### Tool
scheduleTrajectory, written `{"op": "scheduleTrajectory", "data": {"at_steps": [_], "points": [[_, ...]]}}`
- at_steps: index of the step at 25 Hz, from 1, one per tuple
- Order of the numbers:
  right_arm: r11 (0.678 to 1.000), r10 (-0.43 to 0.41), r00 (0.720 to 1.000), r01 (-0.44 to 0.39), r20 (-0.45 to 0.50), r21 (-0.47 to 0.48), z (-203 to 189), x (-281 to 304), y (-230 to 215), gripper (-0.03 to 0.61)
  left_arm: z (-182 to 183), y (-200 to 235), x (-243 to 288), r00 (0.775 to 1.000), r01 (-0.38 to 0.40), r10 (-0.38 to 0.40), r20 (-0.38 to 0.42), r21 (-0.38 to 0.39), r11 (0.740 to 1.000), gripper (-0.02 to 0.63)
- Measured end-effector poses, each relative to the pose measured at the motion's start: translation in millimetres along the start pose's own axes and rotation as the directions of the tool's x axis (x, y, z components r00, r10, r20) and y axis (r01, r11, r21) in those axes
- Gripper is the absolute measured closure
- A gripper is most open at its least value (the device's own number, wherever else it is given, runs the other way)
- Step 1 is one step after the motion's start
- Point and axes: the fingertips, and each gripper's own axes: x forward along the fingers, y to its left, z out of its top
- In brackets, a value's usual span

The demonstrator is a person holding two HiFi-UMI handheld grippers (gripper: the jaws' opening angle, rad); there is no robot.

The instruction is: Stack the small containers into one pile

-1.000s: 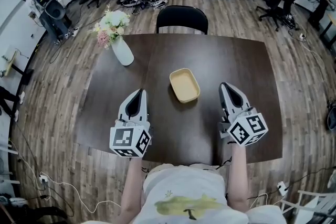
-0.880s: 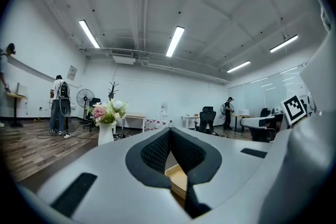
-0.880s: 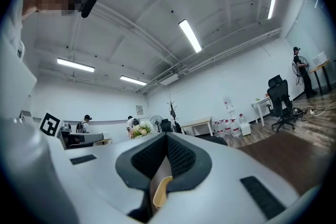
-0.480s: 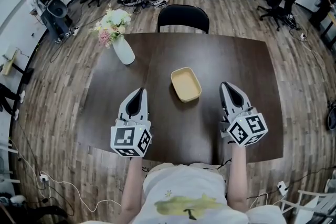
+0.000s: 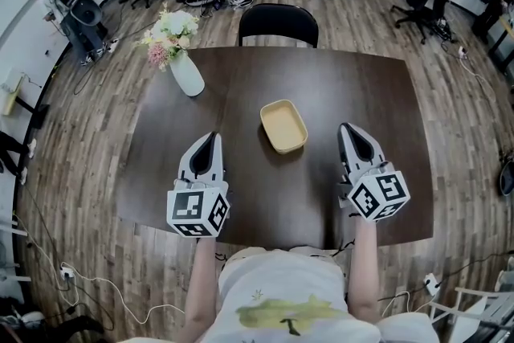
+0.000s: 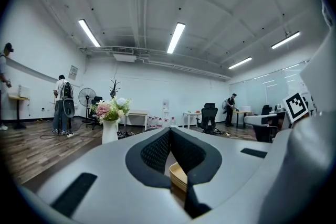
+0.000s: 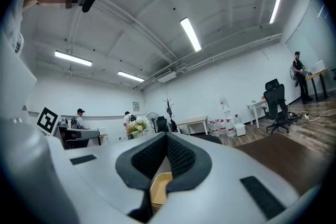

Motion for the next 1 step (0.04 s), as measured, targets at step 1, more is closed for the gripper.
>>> {"op": "scheduleTrajectory", "data": {"at_steps": [1], "points": [[1.000,-0.004,1.000,0.004,-0.001,0.000,-2.1,-0.4,-0.9,0.557,-1.6,0.5,-0.1,1.000,-0.001,0.001,0.000,0.001,1.000,0.589]]}}
